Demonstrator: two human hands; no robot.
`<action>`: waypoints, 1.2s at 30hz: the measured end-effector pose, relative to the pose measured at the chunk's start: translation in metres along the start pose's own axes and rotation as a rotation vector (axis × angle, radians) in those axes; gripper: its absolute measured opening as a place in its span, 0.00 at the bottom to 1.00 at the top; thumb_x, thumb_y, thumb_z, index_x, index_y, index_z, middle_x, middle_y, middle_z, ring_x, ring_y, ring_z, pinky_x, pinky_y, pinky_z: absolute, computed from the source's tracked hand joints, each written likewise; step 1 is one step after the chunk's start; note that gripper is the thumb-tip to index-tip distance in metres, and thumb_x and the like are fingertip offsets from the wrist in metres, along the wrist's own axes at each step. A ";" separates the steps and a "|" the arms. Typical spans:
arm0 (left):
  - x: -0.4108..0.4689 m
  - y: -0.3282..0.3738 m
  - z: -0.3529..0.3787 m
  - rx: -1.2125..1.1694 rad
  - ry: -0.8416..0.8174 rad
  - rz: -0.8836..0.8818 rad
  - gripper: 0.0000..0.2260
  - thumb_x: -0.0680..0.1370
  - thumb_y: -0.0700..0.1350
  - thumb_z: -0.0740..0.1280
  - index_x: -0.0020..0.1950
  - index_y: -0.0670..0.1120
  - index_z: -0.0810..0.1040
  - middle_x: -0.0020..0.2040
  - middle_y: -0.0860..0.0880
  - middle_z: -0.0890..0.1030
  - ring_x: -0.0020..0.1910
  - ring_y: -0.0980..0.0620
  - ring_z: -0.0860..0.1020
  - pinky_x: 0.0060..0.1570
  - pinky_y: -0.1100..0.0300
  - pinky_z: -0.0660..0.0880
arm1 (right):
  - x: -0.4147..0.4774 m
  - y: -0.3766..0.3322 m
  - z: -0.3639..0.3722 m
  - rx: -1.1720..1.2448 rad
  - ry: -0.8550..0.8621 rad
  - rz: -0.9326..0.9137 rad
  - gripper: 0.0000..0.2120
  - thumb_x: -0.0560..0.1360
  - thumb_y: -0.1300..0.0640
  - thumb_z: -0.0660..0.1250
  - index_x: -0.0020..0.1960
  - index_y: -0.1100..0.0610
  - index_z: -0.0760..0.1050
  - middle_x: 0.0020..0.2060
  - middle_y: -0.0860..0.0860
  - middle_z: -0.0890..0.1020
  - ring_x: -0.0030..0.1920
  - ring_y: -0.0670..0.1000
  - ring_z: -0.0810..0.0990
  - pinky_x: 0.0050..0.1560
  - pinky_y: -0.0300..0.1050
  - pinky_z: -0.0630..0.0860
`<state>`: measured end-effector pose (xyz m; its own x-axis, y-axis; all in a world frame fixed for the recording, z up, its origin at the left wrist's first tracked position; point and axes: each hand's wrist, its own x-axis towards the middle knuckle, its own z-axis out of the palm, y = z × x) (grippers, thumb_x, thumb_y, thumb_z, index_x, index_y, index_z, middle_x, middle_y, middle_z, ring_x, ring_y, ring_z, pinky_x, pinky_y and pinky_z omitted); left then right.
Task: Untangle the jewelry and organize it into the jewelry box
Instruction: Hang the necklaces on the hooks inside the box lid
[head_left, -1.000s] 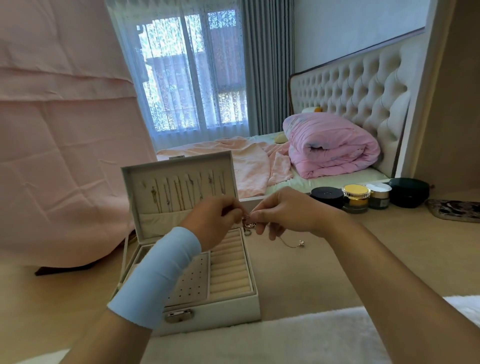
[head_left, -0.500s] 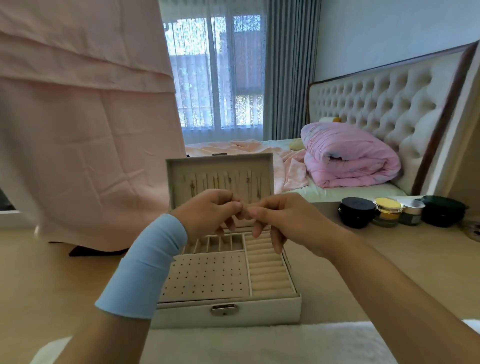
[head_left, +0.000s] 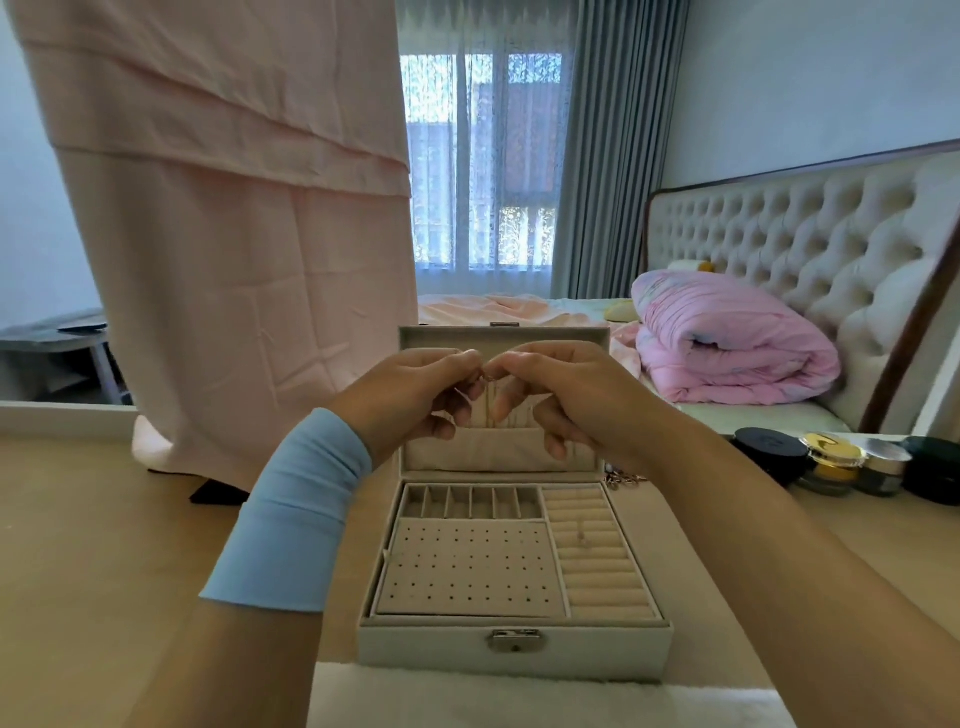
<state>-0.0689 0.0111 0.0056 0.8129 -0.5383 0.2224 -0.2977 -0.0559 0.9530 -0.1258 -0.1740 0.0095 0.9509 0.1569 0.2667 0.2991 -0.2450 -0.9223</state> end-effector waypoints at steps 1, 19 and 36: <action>0.000 -0.001 -0.003 -0.029 0.016 0.013 0.12 0.82 0.50 0.61 0.47 0.43 0.78 0.38 0.48 0.76 0.34 0.53 0.74 0.34 0.60 0.71 | 0.003 -0.002 0.003 -0.003 0.001 -0.013 0.12 0.83 0.54 0.62 0.55 0.60 0.81 0.41 0.56 0.86 0.19 0.46 0.61 0.23 0.41 0.69; -0.002 -0.012 -0.020 0.108 0.026 -0.069 0.17 0.81 0.54 0.62 0.34 0.47 0.74 0.30 0.51 0.74 0.29 0.54 0.71 0.34 0.61 0.70 | 0.018 0.024 0.039 0.022 0.014 0.050 0.11 0.81 0.53 0.65 0.50 0.57 0.83 0.45 0.53 0.86 0.43 0.53 0.83 0.52 0.53 0.78; 0.003 -0.006 -0.019 0.325 0.131 0.058 0.15 0.74 0.56 0.70 0.36 0.46 0.82 0.30 0.51 0.78 0.30 0.54 0.75 0.39 0.59 0.76 | 0.013 0.029 0.025 0.007 0.093 -0.046 0.07 0.72 0.62 0.77 0.49 0.59 0.86 0.43 0.52 0.88 0.46 0.53 0.86 0.53 0.45 0.83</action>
<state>-0.0553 0.0254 0.0046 0.8413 -0.4369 0.3184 -0.4713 -0.3043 0.8278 -0.1065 -0.1551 -0.0204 0.9396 0.0782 0.3333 0.3423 -0.2330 -0.9102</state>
